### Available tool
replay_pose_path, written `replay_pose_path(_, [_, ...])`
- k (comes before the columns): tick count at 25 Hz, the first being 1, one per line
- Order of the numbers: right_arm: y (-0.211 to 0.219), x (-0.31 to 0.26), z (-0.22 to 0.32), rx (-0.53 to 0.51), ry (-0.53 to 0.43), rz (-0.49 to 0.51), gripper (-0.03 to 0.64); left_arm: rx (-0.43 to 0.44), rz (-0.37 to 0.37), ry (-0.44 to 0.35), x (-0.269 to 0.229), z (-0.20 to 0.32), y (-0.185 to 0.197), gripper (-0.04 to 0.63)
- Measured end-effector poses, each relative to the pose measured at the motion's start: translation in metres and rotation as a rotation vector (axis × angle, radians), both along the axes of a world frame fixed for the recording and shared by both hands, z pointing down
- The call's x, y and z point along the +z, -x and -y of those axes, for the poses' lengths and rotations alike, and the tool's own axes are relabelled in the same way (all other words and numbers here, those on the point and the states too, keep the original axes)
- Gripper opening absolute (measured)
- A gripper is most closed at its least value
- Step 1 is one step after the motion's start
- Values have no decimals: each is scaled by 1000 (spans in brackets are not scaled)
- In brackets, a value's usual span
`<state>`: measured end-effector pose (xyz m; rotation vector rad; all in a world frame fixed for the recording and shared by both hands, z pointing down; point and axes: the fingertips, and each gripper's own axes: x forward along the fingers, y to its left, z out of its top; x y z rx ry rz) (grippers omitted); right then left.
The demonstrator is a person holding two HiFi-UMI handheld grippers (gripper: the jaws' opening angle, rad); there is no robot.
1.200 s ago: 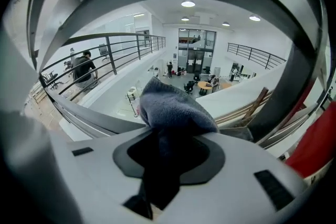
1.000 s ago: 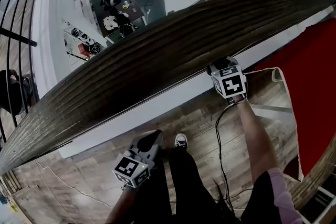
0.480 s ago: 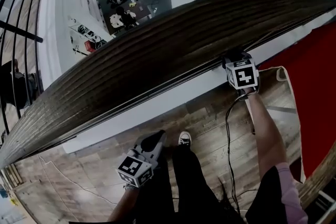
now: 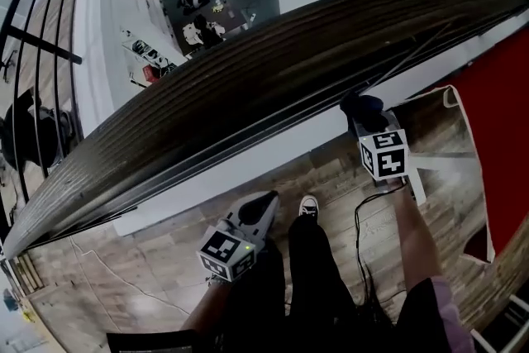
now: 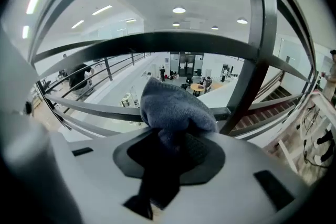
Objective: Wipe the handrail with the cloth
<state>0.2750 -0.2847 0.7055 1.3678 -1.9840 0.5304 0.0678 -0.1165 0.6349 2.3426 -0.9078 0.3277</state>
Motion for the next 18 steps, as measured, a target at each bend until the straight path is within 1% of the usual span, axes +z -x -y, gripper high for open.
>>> replay_pose_path(5, [54,-41,-74,81,-10,109,109,25,-15,-40,-32,-24,34,0])
replay_pose_path(9, [117,-89,-133,119,-9,203,109,25,-32,-72,-72,-44,72,0])
replay_pose_path(11, [143,-104,-161,148,-7,258,109,27,-40,-86,-84,-56,86,0])
replay_pose_path(15, [174,-116,-199,208,-18,369,109,26,-37,-102,-80,-71,101,0])
replay_pose_path(18, [200,-148,-234,222,-39,403,109,10,-53,-116,-103,-97,120,0])
